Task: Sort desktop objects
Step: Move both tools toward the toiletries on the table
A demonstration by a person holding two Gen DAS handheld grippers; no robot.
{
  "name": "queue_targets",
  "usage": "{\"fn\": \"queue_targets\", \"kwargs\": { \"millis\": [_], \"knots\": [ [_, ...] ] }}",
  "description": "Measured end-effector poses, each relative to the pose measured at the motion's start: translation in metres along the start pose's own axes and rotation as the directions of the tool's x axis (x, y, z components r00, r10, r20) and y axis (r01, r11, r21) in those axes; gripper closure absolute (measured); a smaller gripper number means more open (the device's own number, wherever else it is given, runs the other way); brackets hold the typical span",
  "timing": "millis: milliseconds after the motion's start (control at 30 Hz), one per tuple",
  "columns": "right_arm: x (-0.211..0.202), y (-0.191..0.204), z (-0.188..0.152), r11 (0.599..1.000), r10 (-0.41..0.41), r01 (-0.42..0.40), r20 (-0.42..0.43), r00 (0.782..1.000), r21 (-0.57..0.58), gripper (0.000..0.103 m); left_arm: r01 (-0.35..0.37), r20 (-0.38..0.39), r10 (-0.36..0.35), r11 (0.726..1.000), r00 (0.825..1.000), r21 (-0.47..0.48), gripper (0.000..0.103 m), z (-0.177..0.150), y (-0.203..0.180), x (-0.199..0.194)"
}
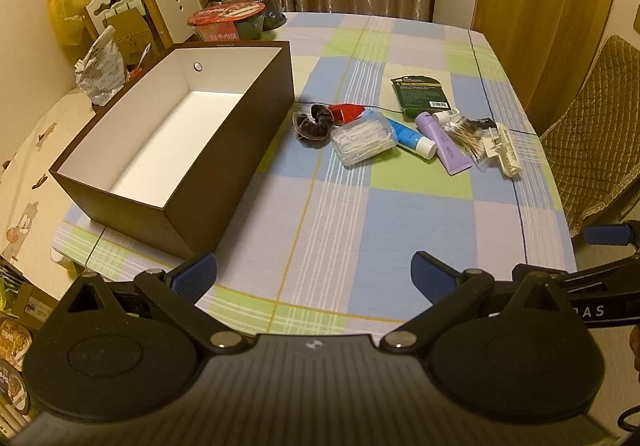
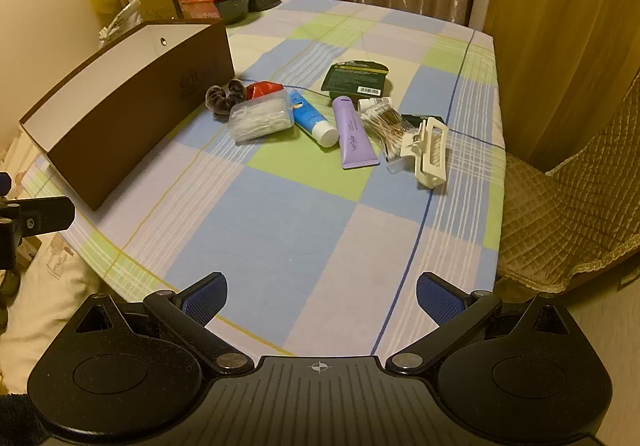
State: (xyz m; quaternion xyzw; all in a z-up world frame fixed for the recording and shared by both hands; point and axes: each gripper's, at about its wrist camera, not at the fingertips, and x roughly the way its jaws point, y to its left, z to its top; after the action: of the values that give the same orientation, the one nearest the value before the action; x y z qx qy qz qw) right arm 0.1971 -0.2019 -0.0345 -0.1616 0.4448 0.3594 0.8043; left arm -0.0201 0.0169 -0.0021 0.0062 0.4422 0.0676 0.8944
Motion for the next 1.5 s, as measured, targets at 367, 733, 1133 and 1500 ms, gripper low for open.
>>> {"fn": "queue_targets", "kwargs": {
  "millis": [367, 733, 1133, 1500],
  "knots": [
    [0.002, 0.003, 0.006, 1.000, -0.004, 0.004, 0.003, 1.000, -0.018, 0.000, -0.002, -0.003, 0.002, 1.000, 1.000, -0.012, 0.001, 0.002, 0.004, 0.003],
    [0.006, 0.008, 0.010, 1.000, 0.001, -0.001, 0.001, 1.000, -0.031, 0.000, -0.009, -0.011, 0.009, 1.000, 1.000, -0.023, 0.001, 0.002, 0.010, 0.006],
    [0.012, 0.009, 0.013, 1.000, -0.002, 0.002, -0.006, 1.000, -0.027, 0.000, -0.007, -0.022, 0.007, 1.000, 1.000, -0.029, 0.001, 0.004, 0.014, 0.014],
    [0.023, -0.004, 0.020, 1.000, -0.005, 0.004, -0.028, 1.000, -0.006, 0.000, 0.009, -0.049, -0.010, 1.000, 0.999, -0.015, 0.001, 0.013, 0.004, 0.033]
  ]
}}
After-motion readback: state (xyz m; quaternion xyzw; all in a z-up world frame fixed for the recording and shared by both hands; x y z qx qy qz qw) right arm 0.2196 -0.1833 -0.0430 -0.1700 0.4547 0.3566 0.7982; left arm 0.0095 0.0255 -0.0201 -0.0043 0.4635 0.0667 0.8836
